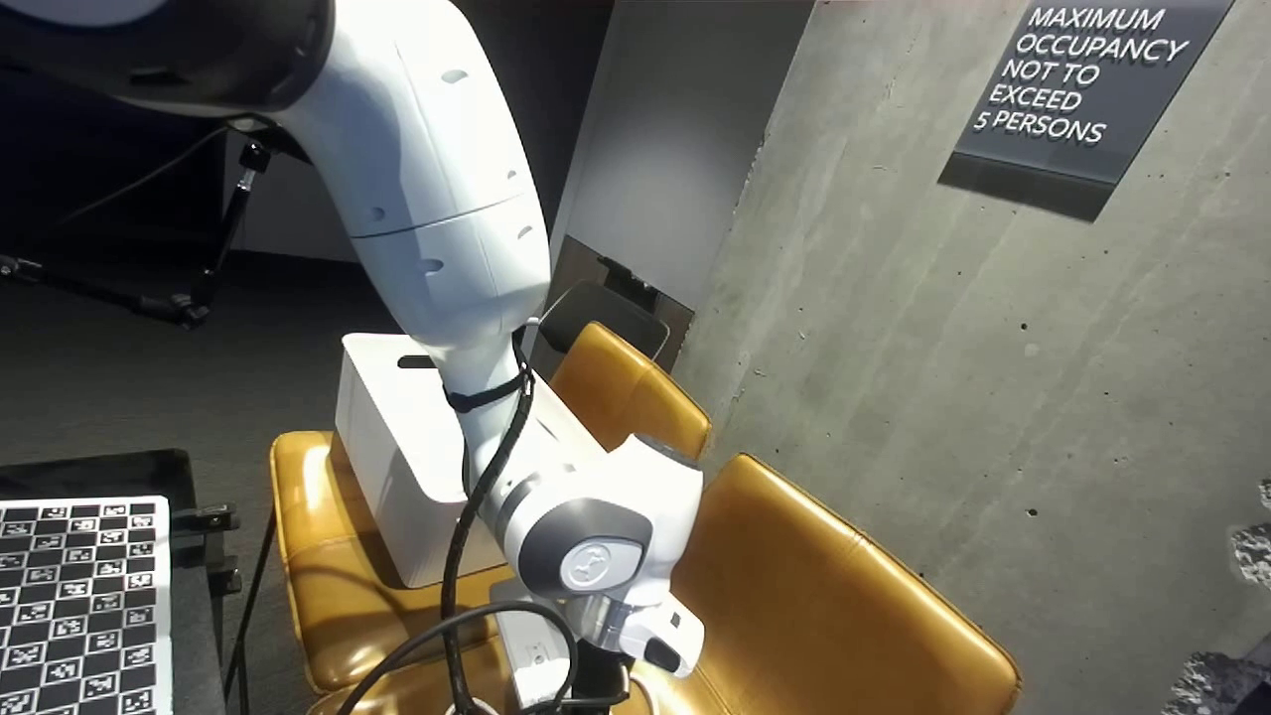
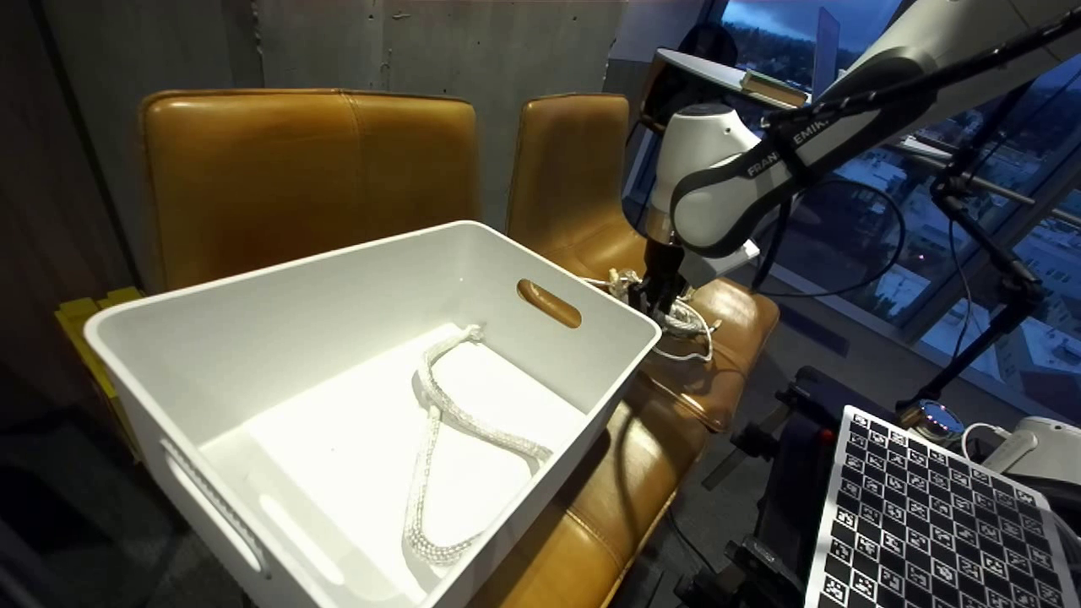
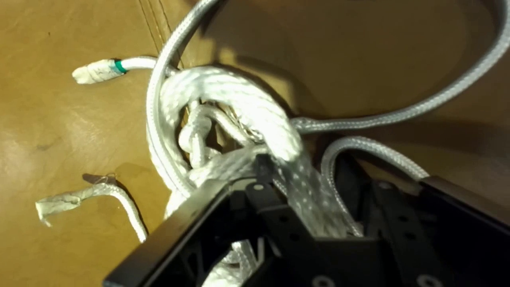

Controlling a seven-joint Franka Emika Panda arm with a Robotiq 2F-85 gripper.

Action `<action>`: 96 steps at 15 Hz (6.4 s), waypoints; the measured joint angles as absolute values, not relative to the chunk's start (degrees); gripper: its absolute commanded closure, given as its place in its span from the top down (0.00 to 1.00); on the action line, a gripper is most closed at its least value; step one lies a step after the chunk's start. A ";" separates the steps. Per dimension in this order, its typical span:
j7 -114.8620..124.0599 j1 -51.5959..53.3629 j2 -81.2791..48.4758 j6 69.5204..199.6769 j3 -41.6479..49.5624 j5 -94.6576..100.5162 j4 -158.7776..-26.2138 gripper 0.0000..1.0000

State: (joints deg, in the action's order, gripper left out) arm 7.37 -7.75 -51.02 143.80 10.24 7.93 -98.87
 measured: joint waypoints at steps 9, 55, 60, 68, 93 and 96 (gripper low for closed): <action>7.42 -5.46 -50.53 143.76 11.71 7.97 -99.07 0.02; 18.74 8.70 3.52 127.95 -8.22 12.19 -117.22 0.03; 17.19 8.51 2.74 131.95 -8.64 12.12 -121.70 0.03; 14.87 7.96 -0.79 134.04 -8.45 12.07 -123.60 0.03; 4.52 0.77 -2.64 141.38 -0.58 12.20 -130.11 1.00; 0.23 -2.94 -5.46 141.90 2.89 11.87 -130.08 1.00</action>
State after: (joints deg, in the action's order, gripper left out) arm 0.23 -2.94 -5.46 141.90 2.89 11.87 -130.08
